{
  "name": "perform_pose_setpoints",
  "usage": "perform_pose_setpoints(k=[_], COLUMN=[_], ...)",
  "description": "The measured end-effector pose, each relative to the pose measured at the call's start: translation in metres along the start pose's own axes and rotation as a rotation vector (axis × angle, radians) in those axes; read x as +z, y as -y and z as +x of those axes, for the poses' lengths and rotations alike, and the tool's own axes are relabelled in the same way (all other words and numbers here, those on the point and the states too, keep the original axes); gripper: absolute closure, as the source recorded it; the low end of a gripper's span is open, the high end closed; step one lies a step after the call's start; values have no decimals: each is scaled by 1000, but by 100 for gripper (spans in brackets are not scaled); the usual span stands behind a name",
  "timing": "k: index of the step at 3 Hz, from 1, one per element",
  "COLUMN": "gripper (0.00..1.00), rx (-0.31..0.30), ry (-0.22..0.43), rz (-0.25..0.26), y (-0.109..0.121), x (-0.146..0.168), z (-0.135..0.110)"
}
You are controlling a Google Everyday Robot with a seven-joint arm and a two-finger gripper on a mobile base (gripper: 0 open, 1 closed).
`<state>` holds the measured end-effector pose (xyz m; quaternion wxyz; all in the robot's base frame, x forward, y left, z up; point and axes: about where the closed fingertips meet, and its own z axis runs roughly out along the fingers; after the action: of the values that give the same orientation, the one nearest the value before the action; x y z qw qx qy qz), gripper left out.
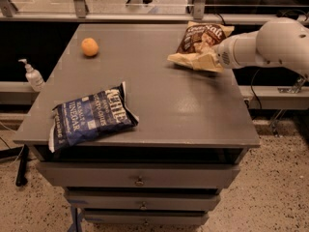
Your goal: Move brown chip bag near orange
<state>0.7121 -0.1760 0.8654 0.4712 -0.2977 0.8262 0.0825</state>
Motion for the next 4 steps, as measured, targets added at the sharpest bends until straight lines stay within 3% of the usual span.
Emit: perform_pose_setpoints(k=[2,3,4], gripper=[98,100,100], rx=[-30,-40,-77], ry=[49,63,71], rz=[49,53,7], y=[4,3,-7], x=[-4,-5,2], z=[-8,-12,-18])
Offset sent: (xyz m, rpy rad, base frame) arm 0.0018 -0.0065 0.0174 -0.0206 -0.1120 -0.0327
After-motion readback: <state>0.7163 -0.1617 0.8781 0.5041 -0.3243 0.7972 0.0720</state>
